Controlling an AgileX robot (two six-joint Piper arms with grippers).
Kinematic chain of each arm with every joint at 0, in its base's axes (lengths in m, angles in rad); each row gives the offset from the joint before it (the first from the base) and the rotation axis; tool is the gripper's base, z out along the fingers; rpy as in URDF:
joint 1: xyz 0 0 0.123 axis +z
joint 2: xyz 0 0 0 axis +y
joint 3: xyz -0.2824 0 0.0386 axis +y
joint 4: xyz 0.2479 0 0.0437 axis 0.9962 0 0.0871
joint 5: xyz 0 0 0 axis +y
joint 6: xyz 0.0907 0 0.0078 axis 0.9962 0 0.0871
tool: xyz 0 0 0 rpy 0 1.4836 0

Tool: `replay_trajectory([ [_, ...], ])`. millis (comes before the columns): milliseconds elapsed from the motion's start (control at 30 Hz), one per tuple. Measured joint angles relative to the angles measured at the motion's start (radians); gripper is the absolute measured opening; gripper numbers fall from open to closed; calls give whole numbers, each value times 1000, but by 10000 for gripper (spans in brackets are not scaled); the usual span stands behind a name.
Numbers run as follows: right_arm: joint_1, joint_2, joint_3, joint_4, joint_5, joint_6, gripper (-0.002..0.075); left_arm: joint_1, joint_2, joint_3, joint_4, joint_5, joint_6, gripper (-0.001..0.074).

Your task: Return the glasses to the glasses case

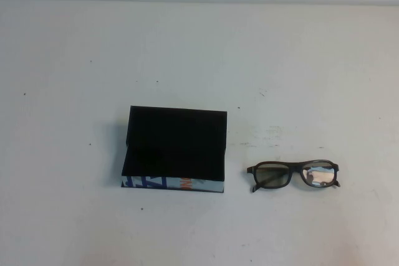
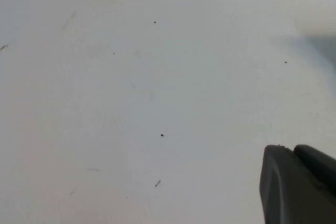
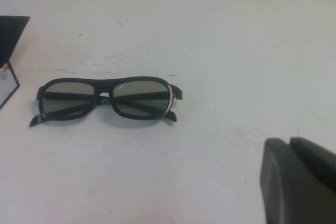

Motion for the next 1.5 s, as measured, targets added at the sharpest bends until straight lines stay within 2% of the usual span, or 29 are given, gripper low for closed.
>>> replay_trajectory([
  [1367, 0, 0, 0, 0, 0, 0, -11, 0, 0, 0, 0, 0, 0, -4],
  [1433, 0, 0, 0, 27, -17, 0, -11, 0, 0, 0, 0, 0, 0, -4],
  [1500, 0, 0, 0, 141, -61, 0, -11, 0, 0, 0, 0, 0, 0, -4],
])
